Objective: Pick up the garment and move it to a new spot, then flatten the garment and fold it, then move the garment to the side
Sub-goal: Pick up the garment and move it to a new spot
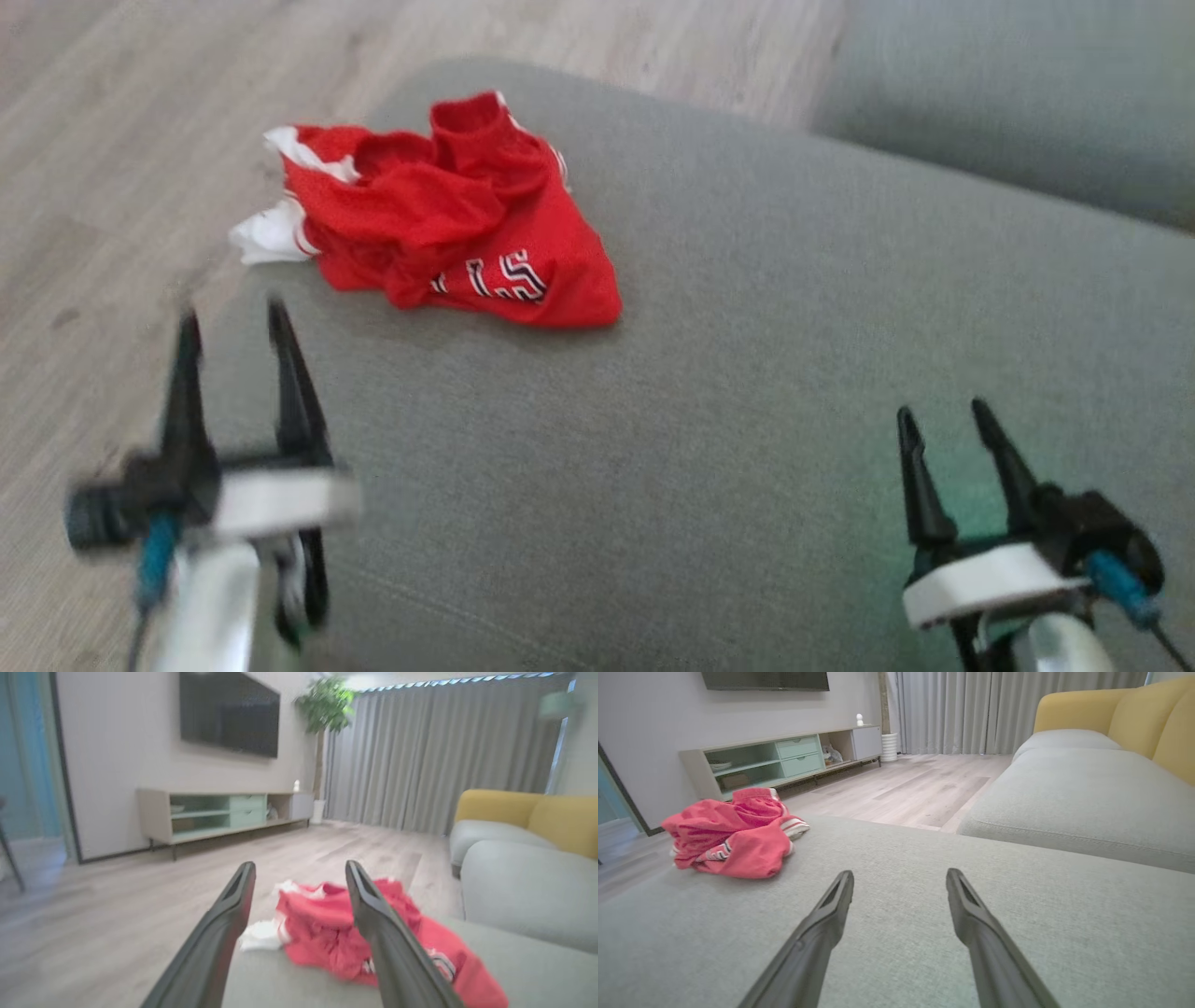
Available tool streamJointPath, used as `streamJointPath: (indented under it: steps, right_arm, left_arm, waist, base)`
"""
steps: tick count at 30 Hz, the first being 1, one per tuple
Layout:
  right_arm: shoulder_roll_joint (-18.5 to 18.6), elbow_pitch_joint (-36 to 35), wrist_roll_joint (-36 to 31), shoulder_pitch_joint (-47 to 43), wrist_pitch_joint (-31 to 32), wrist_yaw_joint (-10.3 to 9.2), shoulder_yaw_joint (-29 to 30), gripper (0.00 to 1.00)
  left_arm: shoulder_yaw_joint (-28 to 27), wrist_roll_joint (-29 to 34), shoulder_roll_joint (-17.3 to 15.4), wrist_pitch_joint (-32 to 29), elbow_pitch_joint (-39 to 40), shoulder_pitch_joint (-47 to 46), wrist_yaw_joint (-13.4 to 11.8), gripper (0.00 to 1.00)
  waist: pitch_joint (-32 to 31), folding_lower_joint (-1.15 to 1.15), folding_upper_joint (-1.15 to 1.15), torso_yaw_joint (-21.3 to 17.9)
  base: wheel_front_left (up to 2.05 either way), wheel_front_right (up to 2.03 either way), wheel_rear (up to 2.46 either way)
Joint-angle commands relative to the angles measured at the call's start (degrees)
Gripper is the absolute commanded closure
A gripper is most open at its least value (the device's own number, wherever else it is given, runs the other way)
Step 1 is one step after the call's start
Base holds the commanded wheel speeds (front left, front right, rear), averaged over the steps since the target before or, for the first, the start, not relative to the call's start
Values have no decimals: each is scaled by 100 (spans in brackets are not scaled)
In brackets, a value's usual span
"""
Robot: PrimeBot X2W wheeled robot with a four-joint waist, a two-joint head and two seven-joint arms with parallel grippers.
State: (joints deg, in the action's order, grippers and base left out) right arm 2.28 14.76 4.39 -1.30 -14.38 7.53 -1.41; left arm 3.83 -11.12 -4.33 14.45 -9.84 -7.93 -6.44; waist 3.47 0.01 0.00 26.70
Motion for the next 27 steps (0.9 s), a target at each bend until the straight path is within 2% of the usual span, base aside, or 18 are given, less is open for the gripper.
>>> streamJointPath:
  steps: [1,3,8,14,20,24,27]
  right_arm:
    - [60,-216,-126,356,-62,-4,-50,0]
    - [60,-259,-329,461,-62,-4,70,0]
    - [60,-377,-873,715,-62,-4,331,0]
    - [75,-524,-1183,950,-62,-4,546,0]
    - [185,-787,-1218,966,-62,-4,654,0]
    - [281,-899,-1270,942,-62,-4,706,0]
    - [297,-930,-1266,955,-62,-4,664,0]
  left_arm:
    - [-152,82,-197,51,246,-581,85,0]
    - [-87,156,-410,-119,270,-1157,247,0]
    - [134,262,-879,-1116,-260,-2959,718,0]
    - [463,103,-1113,-1959,-1734,-4631,1236,0]
    - [759,-244,-1265,-2652,-3308,-5459,1375,0]
    - [1017,-448,-1265,-2853,-4059,-5690,1389,0]
    - [1263,-536,-1382,-2889,-4505,-5703,1391,0]
  waist:
    - [435,-1,0,-219]
    - [696,-1,0,-297]
    - [1380,-1,0,-465]
    - [1963,-1,0,-737]
    - [2338,-1,0,-956]
    - [2533,-1,0,-1046]
    - [2581,-1,0,-1152]
  base:
    - [0,0,0]
    - [0,0,0]
    - [0,0,0]
    - [0,0,0]
    - [0,0,0]
    - [0,0,0]
    - [0,0,0]
